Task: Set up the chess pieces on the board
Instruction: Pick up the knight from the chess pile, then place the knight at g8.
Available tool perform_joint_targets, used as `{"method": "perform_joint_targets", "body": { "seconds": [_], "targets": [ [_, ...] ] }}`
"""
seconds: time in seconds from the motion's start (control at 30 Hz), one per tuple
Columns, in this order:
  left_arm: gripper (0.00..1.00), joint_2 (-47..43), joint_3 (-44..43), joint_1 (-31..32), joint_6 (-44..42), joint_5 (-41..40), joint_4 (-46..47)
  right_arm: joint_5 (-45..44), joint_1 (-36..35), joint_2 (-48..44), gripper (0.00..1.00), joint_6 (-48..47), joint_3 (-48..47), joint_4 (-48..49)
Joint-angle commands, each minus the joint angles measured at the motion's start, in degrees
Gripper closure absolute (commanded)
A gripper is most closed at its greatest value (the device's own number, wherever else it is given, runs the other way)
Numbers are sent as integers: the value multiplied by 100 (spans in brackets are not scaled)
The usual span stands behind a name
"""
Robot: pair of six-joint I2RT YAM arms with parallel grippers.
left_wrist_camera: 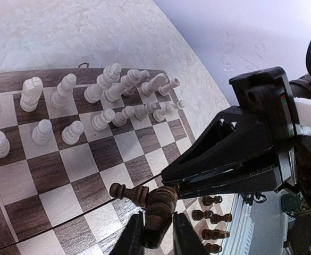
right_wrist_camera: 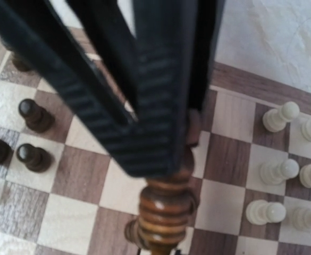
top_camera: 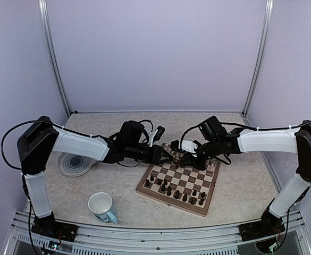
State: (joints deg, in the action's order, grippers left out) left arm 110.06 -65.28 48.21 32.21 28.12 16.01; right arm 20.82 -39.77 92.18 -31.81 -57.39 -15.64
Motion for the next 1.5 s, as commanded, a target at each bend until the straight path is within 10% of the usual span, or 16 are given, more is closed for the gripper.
{"method": "perform_joint_targets", "body": {
  "seconds": [0.0,0.13,0.8,1.47],
  "targets": [
    [86,149,-256,4,-58,147,48,68,26,-144,100,44,61,54],
    [100,65,-351,5,-278,-102,-336,38,31,-48,100,18,64,24],
    [100,-2242,-239,1326,-2780,-2564,-4555,18,74,403,100,-57,-42,-148],
    [100,-880,-734,1557,-3100,-2790,-4581,-40,78,485,100,-104,-92,-219]
  ]
}}
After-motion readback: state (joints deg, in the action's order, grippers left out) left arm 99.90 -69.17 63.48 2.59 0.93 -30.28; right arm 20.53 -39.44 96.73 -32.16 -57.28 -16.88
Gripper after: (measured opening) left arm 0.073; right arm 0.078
